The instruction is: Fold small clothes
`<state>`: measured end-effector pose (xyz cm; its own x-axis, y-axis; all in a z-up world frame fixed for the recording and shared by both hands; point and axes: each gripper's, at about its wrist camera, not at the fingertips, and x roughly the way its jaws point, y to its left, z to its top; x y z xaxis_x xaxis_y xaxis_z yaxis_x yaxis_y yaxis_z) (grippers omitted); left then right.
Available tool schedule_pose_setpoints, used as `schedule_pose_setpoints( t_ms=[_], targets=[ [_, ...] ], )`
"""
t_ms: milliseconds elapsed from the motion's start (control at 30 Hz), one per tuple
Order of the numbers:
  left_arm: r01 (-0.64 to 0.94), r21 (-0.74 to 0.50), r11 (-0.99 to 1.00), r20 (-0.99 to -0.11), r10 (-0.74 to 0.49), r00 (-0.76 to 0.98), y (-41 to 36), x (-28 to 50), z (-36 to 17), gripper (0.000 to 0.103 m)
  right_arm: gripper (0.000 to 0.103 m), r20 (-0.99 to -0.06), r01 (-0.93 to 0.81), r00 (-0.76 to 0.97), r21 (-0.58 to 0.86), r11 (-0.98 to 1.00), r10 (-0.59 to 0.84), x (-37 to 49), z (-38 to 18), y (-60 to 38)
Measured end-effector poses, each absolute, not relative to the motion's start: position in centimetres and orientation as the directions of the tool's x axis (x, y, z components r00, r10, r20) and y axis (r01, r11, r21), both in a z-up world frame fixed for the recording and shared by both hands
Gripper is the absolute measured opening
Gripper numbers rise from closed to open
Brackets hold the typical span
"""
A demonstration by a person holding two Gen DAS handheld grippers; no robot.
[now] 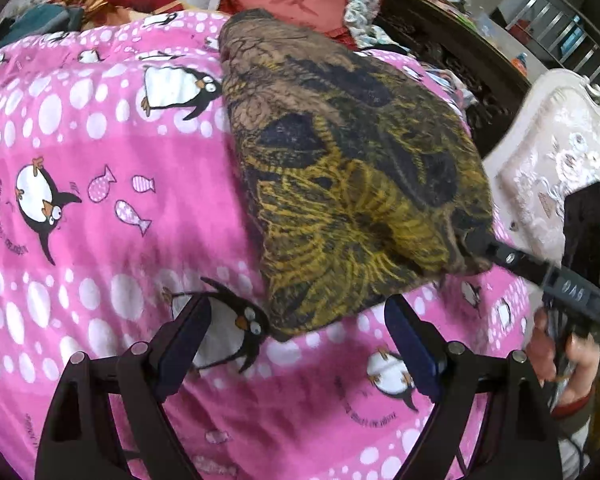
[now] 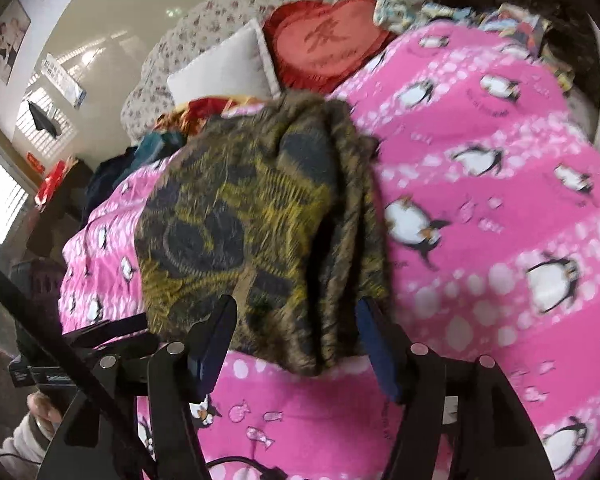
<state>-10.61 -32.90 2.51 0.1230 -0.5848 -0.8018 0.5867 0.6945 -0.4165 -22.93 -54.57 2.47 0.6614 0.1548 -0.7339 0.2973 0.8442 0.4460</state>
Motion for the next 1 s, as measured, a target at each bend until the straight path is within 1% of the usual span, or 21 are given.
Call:
schedule_pose_setpoints(
  t_ms=[33, 67, 133, 167, 200, 233, 267, 300, 400, 500, 633, 667, 700, 733, 800, 833, 867, 900, 933, 967, 1000],
  targets=[
    [0.573, -0.432, 0.697, -0.796, -0.593, 0.121, -32.9, -10.4, 2.4, 0.088, 0.017, -0.734, 0.288, 0.663, 0.435, 0.853, 0.151, -22.9, 2.4, -54.5],
    [0.560, -0.452, 0.695, -0.786, -0.607, 0.118, -32.9, -10.2, 2.4, 0.088, 0.011, -0.725, 0.282, 0.675, 0.424, 0.861, 0.136, -23.1, 2.6, -54.5],
    [0.563, -0.479, 0.674, -0.765, -0.635, 0.109, -33.0, -10.1, 2.6, 0.086, 0.010, -0.699, 0.271, 0.704, 0.429, 0.862, 0.126, -23.7, 3.3, -55.0],
    [0.581, -0.476, 0.661, -0.761, -0.640, 0.104, -33.2, -10.1, 2.7, 0.069, 0.010, -0.682, 0.269, 0.721, 0.443, 0.855, 0.126, -24.0, 3.8, -55.3],
    [0.611, -0.463, 0.642, -0.768, -0.635, 0.086, -33.7, -10.3, 2.8, 0.035, 0.010, -0.660, 0.261, 0.738, 0.468, 0.844, 0.138, -24.4, 4.3, -55.7],
    [0.631, -0.445, 0.636, -0.779, -0.623, 0.078, -34.1, -10.3, 2.9, 0.022, 0.009, -0.636, 0.247, 0.756, 0.498, 0.831, 0.156, -24.8, 4.8, -56.1],
    [0.655, -0.417, 0.630, -0.786, -0.611, 0.088, -34.4, -10.4, 3.1, 0.018, 0.009, -0.618, 0.235, 0.768, 0.519, 0.822, 0.171, -25.1, 5.2, -56.3],
    [0.667, -0.417, 0.617, -0.782, -0.617, 0.082, -34.4, -10.5, 3.2, 0.016, 0.009, -0.609, 0.226, 0.773, 0.525, 0.821, 0.176, -25.1, 5.5, -56.4],
    [0.694, -0.421, 0.583, -0.768, -0.637, 0.069, -33.9, -10.6, 4.3, 0.013, 0.009, -0.608, 0.215, 0.774, 0.516, 0.829, 0.178, -25.3, 5.8, -56.1],
    [0.705, -0.431, 0.563, -0.756, -0.652, 0.058, -32.7, -10.3, 4.7, 0.013, 0.009, -0.630, 0.212, 0.756, 0.494, 0.844, 0.179, -25.4, 4.9, -55.8],
    [0.696, -0.408, 0.591, -0.791, -0.610, 0.054, -33.0, -10.0, 3.0, 0.014, 0.009, -0.739, 0.299, 0.660, 0.424, 0.855, 0.135, -23.6, 0.7, -55.9],
    [0.684, -0.414, 0.601, -0.793, -0.606, 0.054, -32.9, -10.0, 2.7, 0.019, 0.011, -0.751, 0.313, 0.648, 0.417, 0.853, 0.130, -23.3, 0.0, -55.9],
    [0.666, -0.429, 0.610, -0.792, -0.608, 0.047, -32.7, -9.9, 2.6, 0.030, 0.012, -0.752, 0.322, 0.647, 0.421, 0.848, 0.128, -23.2, -0.1, -55.9],
    [0.653, -0.447, 0.612, -0.789, -0.613, 0.035, -32.4, -9.7, 2.5, 0.037, 0.014, -0.743, 0.324, 0.656, 0.438, 0.839, 0.135, -23.4, 0.1, -56.0],
    [0.639, -0.460, 0.617, -0.773, -0.632, 0.054, -31.5, -9.6, 3.1, 0.060, 0.031, -0.714, 0.327, 0.688, 0.462, 0.824, 0.128, -24.0, 1.2, -56.5],
    [0.638, -0.447, 0.627, -0.771, -0.632, 0.081, -31.1, -9.6, 3.6, 0.065, 0.054, -0.698, 0.335, 0.708, 0.468, 0.818, 0.109, -24.3, 2.0, -57.0],
    [0.638, -0.432, 0.638, -0.767, -0.632, 0.112, -30.8, -9.4, 4.1, 0.073, 0.074, -0.677, 0.342, 0.731, 0.477, 0.810, 0.089, -24.8, 2.8, -57.4],
    [0.634, -0.425, 0.646, -0.760, -0.636, 0.138, -30.7, -9.0, 4.7, 0.078, 0.080, -0.652, 0.348, 0.755, 0.491, 0.799, 0.072, -25.0, 3.6, -57.9],
    [0.626, -0.429, 0.651, -0.751, -0.642, 0.153, -30.6, -8.7, 5.1, 0.080, 0.083, -0.632, 0.354, 0.773, 0.507, 0.786, 0.059, -25.0, 4.3, -58.6],
    [0.604, -0.442, 0.663, -0.743, -0.648, 0.167, -30.8, -7.9, 5.5, 0.083, 0.083, -0.613, 0.356, 0.788, 0.529, 0.771, 0.057, -24.5, 4.8, -59.3],
    [0.579, -0.460, 0.673, -0.736, -0.654, 0.174, -30.9, -7.2, 5.6, 0.084, 0.088, -0.603, 0.349, 0.795, 0.546, 0.762, 0.067, -23.8, 4.9, -59.8]
  ],
)
